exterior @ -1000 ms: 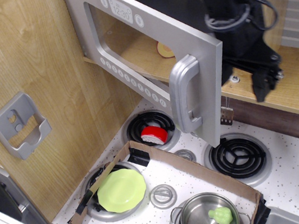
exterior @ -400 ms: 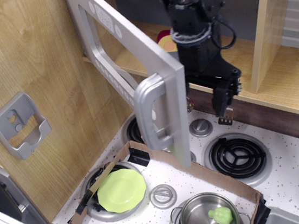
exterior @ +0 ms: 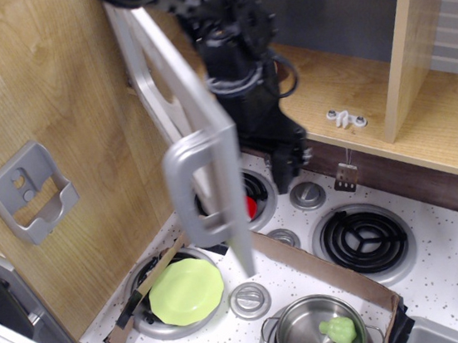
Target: Open microwave
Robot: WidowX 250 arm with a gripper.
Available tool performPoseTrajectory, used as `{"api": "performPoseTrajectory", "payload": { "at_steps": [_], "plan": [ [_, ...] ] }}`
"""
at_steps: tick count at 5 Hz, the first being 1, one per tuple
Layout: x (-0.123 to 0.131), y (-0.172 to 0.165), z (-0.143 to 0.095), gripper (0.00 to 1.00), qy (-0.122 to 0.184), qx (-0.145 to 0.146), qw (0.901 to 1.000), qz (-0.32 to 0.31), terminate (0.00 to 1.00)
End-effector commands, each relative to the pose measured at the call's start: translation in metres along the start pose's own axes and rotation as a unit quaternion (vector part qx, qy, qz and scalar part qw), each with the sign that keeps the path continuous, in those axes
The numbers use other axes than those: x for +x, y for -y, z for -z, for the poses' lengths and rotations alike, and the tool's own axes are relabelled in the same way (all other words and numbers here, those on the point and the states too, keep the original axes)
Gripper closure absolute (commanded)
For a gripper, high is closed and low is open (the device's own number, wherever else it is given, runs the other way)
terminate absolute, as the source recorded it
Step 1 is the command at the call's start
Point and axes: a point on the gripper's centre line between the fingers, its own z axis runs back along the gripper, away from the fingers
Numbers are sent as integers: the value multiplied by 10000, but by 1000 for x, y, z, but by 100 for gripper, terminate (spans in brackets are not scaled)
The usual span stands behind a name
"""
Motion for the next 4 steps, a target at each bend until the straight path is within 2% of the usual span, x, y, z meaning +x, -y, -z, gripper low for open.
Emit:
{"api": "performPoseTrajectory", "payload": {
  "at_steps": [1,3,4],
  "plan": [
    [-18,-21,-21,0,483,175,9986,138,0],
    [-18,-21,-21,0,483,175,9986,138,0],
    [-18,-21,-21,0,483,175,9986,138,100]
  ]
}}
